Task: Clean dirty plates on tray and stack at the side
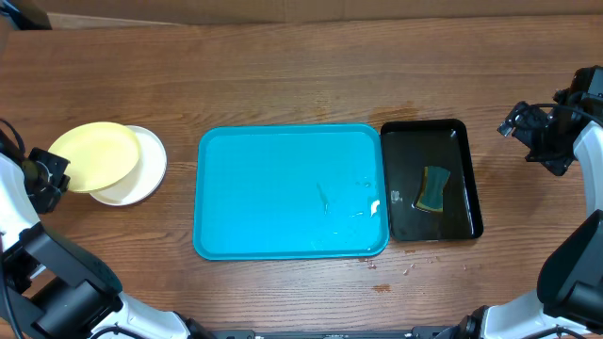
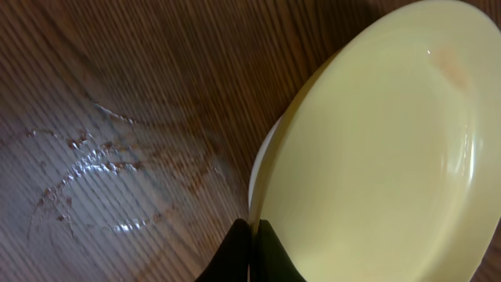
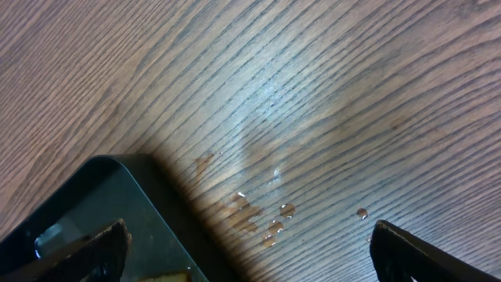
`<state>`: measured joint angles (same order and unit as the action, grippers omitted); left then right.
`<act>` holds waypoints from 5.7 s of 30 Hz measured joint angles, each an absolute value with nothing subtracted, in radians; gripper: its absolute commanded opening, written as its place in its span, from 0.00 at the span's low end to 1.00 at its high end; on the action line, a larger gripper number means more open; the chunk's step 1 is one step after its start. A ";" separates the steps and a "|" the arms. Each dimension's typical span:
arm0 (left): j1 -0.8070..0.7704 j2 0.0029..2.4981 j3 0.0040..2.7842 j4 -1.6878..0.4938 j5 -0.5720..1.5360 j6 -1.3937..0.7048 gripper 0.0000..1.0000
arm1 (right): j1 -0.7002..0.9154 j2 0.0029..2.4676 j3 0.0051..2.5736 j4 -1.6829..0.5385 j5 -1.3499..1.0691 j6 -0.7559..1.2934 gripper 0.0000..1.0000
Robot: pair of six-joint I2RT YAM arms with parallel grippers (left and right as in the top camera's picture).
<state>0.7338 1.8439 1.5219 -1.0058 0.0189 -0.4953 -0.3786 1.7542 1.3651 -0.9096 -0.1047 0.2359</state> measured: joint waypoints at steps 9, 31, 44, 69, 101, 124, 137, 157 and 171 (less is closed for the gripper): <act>0.719 1.844 1.355 -0.813 0.034 -0.466 0.14 | -0.379 1.754 1.365 -0.910 -0.104 0.235 1.00; 0.384 1.584 1.409 -1.018 0.330 -0.307 0.49 | -0.379 1.754 1.365 -0.910 -0.105 0.235 1.00; 0.157 1.527 1.418 -1.020 0.230 -0.315 1.00 | -0.379 1.754 1.365 -0.910 -0.105 0.235 1.00; 0.157 1.527 1.418 -1.022 0.205 -0.315 1.00 | -0.300 1.533 1.365 -0.910 -0.104 0.236 1.00; 0.157 1.527 1.418 -1.022 0.204 -0.315 1.00 | 0.121 0.212 1.122 -0.743 -0.071 0.106 1.00; 0.157 1.527 1.418 -1.022 0.204 -0.315 1.00 | 0.096 0.015 0.112 0.141 -0.154 0.085 1.00; 0.157 1.527 1.418 -1.022 0.204 -0.315 1.00 | 0.093 0.015 0.020 0.067 -0.167 0.083 1.00; 0.157 1.527 1.418 -1.022 0.205 -0.315 1.00 | 0.092 0.015 0.019 -0.071 -0.176 0.081 1.00; 0.157 1.527 1.418 -1.022 0.205 -0.315 1.00 | 0.092 0.015 0.019 -0.071 -0.176 0.082 1.00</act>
